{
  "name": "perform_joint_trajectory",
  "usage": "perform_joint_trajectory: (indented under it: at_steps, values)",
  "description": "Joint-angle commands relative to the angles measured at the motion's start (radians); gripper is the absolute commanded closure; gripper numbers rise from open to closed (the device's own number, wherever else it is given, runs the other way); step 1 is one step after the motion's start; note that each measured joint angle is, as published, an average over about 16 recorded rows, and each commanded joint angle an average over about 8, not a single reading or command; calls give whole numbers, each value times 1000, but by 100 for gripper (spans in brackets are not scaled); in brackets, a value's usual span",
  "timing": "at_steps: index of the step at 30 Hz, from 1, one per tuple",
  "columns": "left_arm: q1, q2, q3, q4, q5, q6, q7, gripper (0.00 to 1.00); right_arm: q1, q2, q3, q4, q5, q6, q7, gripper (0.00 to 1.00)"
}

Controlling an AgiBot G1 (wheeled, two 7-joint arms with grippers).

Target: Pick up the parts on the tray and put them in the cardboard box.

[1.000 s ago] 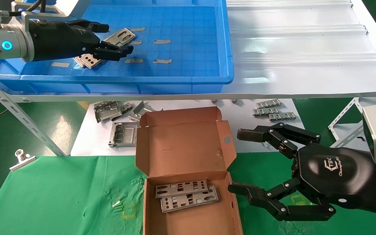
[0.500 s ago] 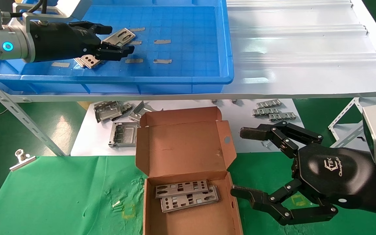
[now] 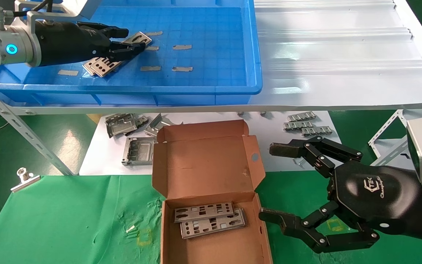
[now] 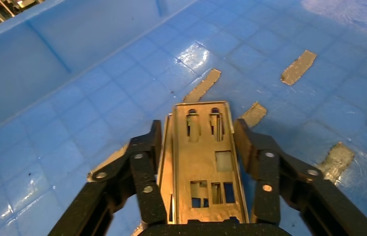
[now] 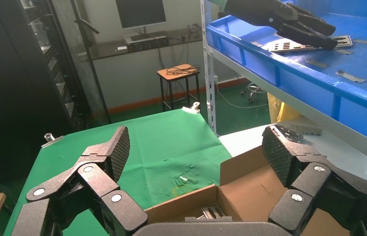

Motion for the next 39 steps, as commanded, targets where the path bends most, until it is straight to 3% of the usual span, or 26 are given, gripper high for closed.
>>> perform_joint_trajectory:
  at_steps: [1, 26, 33, 39]
  values:
    - [-1, 1, 0, 0, 0, -5, 0, 100, 0, 0, 0, 0, 0, 0, 0, 0]
    - [-16, -3, -25, -12, -35, -62, 10, 100, 0, 0, 0, 0, 0, 0, 0, 0]
    - [-36, -11, -40, -27, -58, 3, 19, 100, 0, 0, 0, 0, 0, 0, 0, 0]
    - [-50, -23, -50, -49, -76, 151, 37, 100, 0, 0, 0, 0, 0, 0, 0, 0]
